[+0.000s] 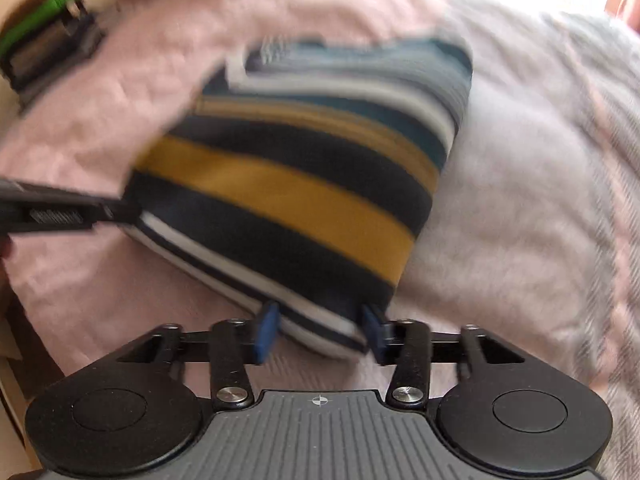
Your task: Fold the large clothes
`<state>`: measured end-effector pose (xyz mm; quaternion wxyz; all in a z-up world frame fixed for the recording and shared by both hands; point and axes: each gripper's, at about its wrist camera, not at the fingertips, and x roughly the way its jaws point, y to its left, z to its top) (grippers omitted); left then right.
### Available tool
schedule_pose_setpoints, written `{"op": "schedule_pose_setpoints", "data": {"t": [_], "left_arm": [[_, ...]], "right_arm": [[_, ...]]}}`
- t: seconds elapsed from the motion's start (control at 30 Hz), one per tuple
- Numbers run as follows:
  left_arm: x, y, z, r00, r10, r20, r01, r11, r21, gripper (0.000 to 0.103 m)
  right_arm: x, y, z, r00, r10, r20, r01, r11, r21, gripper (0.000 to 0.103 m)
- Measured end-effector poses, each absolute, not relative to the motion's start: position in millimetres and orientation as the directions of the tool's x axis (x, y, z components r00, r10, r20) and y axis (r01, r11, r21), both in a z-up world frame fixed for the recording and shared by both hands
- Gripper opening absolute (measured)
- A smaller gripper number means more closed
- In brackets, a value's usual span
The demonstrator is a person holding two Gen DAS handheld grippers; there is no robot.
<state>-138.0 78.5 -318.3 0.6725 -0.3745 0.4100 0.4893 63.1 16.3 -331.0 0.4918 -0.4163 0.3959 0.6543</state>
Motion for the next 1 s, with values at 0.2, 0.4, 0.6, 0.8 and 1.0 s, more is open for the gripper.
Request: {"op": "schedule_pose_setpoints", "data": {"t": [0.2, 0.4, 0.6, 0.8, 1.0], "left_arm": [[-120.3, 70.5, -277.9, 0.11, 0.332, -0.937, -0.967, 0.254, -0.023, 0.03], [-132.0, 17.6, -205.5, 0.082, 0.343, -0.936, -0.975, 0.223, -0.003, 0.049], [-148.6, -44.7, -142.2, 0.096, 0.413, -0.906, -0.965, 0.26, 0.017, 0.053], [-158.8, -89.3, -101.9, 0.115, 0.466, -0.877, -0.955, 0.296, 0.032, 0.056], [-165.4, -115.4, -79.9, 0.139, 0.487, -0.862, -0.949, 0.313, 0.024, 0.056]], "right_arm": [[71.7, 10.1, -283.8, -0.216, 0.364, -0.906, -0.976, -0.076, 0.202, 0.054], [66.4, -34.9, -216.3, -0.174, 0.4, -0.9, -0.981, 0.006, 0.193, 0.062], [55.1, -92.0, -155.7, -0.168, 0.457, -0.873, -0.977, 0.042, 0.21, 0.063], [37.6, -139.1, -116.6, -0.15, 0.5, -0.853, -0.984, 0.006, 0.177, 0.063], [30.7, -163.6, -98.2, -0.145, 0.505, -0.851, -0.986, 0.001, 0.169, 0.063]]}}
